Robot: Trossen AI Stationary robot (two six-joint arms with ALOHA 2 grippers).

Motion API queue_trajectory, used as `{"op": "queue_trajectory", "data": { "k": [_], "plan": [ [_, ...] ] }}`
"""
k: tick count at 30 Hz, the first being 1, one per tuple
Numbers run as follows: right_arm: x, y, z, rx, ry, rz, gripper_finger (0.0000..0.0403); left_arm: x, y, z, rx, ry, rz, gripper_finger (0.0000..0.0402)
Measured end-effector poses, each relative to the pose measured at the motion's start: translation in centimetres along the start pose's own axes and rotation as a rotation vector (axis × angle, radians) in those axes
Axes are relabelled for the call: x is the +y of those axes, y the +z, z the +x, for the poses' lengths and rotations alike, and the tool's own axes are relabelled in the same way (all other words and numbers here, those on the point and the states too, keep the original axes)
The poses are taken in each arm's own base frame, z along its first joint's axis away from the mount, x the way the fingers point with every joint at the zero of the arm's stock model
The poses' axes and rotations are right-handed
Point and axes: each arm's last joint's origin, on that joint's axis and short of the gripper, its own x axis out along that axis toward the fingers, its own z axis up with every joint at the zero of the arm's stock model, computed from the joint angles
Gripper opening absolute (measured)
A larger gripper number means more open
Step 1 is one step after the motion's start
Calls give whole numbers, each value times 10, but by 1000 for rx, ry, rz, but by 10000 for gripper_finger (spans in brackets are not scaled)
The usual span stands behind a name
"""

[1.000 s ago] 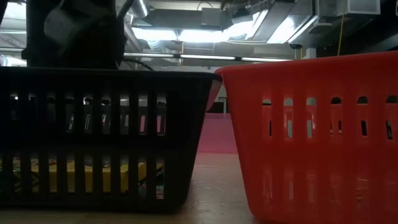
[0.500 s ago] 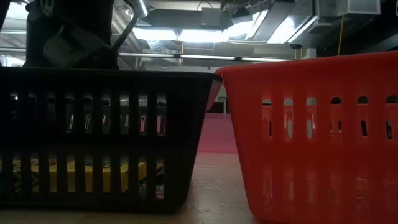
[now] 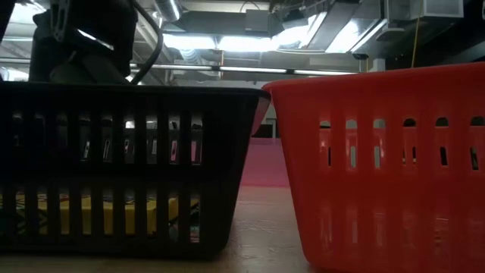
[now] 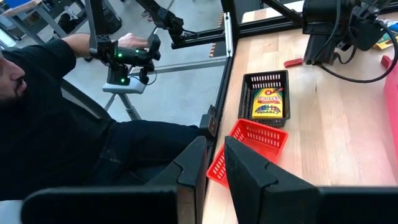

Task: Pick & Place School Supplies
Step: Put the crayon box into the black bin

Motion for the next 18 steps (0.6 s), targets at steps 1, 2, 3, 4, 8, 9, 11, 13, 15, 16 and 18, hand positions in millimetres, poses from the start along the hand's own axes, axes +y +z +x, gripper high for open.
{"op": "queue_trajectory", "data": {
  "k": [1,2,3,4,8,9,11,13,15,16,18],
  "plan": [
    [0,0,0,-3,-4,0,61,0,0,0,0,1,2,87],
    [0,0,0,-6,-7,2,61,0,0,0,-1,1,4,69],
    [0,0,0,-9,-11,2,61,0,0,0,-1,1,4,48],
    [0,0,0,-10,-12,2,61,0,0,0,-2,2,3,27],
    [0,0,0,-11,-12,2,61,0,0,-1,-12,7,-1,4],
    [0,0,0,-11,-12,2,61,0,-1,-1,-18,8,-1,3],
    [0,0,0,-11,-12,2,61,-1,-2,-3,-26,7,2,3],
    [0,0,0,-11,-12,2,61,-2,-2,-7,-36,1,3,2],
    [0,0,0,-11,-12,2,61,-4,-2,-11,-47,-9,4,2],
    [0,0,0,-11,-12,2,61,-5,-2,-14,-53,-18,3,2],
    [0,0,0,-15,-17,2,61,-7,-1,-21,-67,-39,6,2]
  ]
}}
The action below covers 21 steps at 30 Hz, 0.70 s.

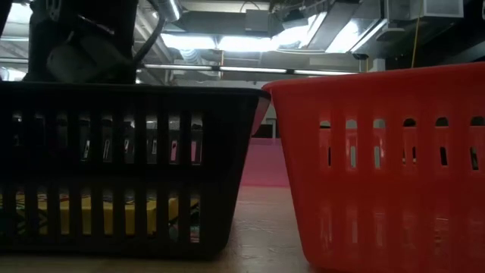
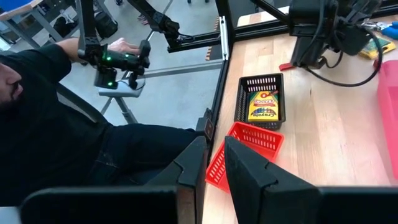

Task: Pick & Place School Supplies
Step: Put the crayon box into the black bin

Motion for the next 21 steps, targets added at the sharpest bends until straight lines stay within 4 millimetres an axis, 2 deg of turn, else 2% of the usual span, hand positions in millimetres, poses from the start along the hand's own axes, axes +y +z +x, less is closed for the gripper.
{"op": "queue_trajectory", "data": {
  "k": [5,15,18,21],
  "plan": [
    [0,0,0,-1,-1,0,61,1,0,-25,-60,-91,-25,1],
    [1,-1,3,6,-6,-8,61,31,-22,-56,-130,-178,-140,15],
    [3,-3,6,13,-12,-15,61,46,-27,-56,-157,-141,-214,35],
    [4,-4,9,26,-12,-20,61,53,-28,-45,-94,-139,-233,56]
  ]
}}
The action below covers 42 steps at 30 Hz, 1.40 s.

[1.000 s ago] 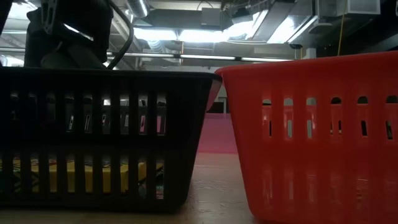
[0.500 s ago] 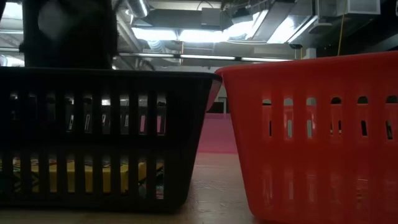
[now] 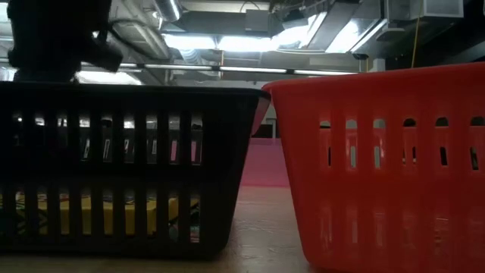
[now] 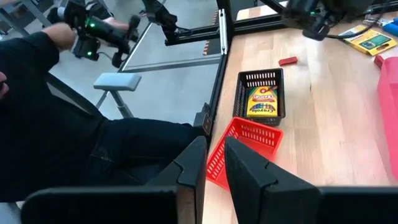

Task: Pick & Place School Supplies
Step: Put the crayon box into the black bin

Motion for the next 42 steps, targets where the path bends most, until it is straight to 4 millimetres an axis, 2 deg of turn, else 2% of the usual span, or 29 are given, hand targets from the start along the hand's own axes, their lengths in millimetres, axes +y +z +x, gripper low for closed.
{"op": "queue_trajectory", "data": {
  "k": [3,9,14,21,35,42],
  "plan": [
    [3,0,2,6,27,7,61,5,2,17,97,30,25,82],
    [6,2,1,-15,58,6,61,12,9,41,180,49,86,131],
    [11,2,-1,-31,91,3,61,10,12,57,224,-8,131,146],
    [13,2,-3,-49,96,9,61,10,8,63,248,-24,147,148],
    [13,3,-3,-52,96,10,62,1,0,59,204,-64,126,148],
    [13,3,-3,-52,96,11,62,-7,-3,64,207,-33,138,145]
  ]
}}
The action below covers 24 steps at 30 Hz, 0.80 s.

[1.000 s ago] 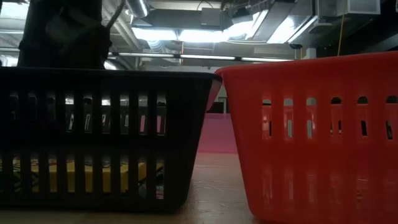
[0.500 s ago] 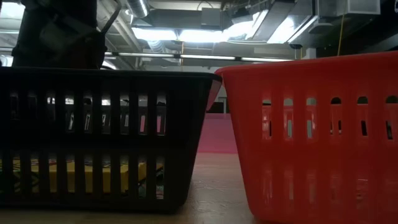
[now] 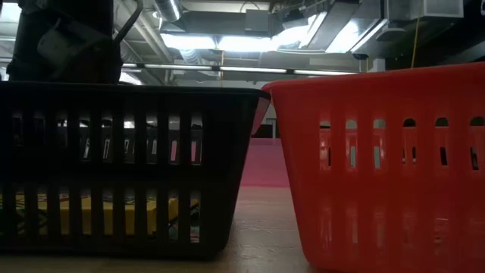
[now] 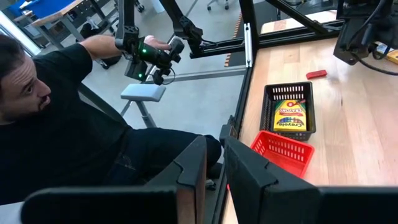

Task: Pick & Place School Supplies
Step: Put the crayon box into the black bin

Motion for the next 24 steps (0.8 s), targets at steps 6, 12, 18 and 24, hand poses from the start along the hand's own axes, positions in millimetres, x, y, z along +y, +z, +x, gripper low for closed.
{"op": "queue_trajectory", "data": {
  "k": [6,12,18,24],
  "plan": [
    [0,0,0,1,0,0,62,-13,-1,6,4,-14,20,137],
    [0,0,0,-2,2,2,62,-22,-5,3,-13,-11,14,133],
    [0,0,0,-2,1,-2,62,-27,-8,-2,-28,-38,10,123],
    [3,-2,5,3,1,-5,62,-30,-7,-2,-18,-80,-4,37]
  ]
}}
